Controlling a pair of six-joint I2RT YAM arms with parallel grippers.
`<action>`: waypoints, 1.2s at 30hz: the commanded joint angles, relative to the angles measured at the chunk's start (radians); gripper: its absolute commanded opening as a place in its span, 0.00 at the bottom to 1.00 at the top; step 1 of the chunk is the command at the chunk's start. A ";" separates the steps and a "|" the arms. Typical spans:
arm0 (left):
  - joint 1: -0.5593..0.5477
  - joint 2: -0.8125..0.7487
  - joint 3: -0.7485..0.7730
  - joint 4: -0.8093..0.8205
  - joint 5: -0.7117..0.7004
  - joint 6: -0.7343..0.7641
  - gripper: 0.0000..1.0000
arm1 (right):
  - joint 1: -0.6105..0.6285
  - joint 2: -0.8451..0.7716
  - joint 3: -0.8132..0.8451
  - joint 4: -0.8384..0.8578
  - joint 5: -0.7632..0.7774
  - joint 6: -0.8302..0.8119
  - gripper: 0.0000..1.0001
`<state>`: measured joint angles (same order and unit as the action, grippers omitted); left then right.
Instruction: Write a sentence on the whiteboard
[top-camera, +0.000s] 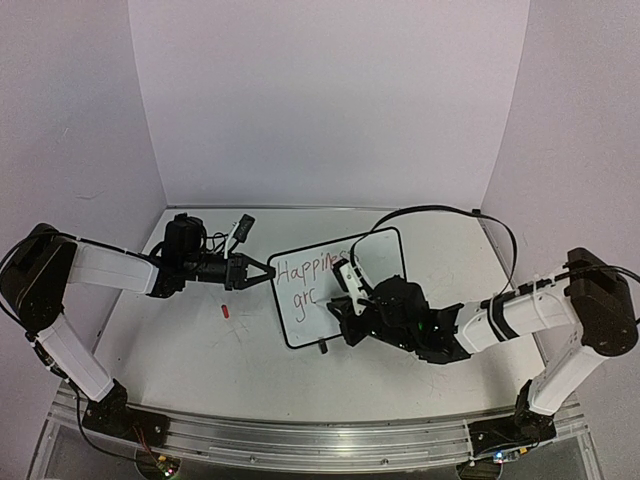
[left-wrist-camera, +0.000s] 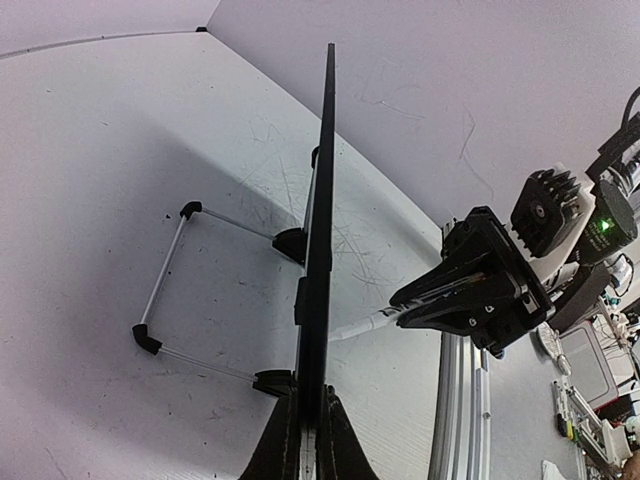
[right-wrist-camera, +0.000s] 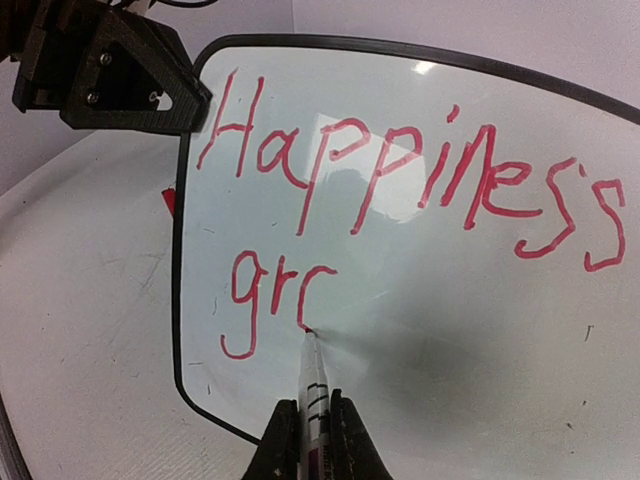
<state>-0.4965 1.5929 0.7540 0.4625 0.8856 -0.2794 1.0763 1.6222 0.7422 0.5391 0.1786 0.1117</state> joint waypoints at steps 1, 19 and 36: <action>-0.007 0.005 0.026 -0.039 0.014 0.028 0.00 | -0.002 -0.047 -0.019 -0.008 0.071 0.017 0.00; -0.007 0.002 0.023 -0.038 0.016 0.030 0.00 | -0.015 -0.024 0.023 0.042 0.094 0.016 0.00; -0.007 -0.004 0.021 -0.038 0.016 0.031 0.00 | -0.017 0.019 0.072 0.045 0.063 0.005 0.00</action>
<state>-0.4963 1.5929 0.7589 0.4528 0.8842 -0.2771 1.0664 1.6155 0.7688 0.5608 0.2401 0.1139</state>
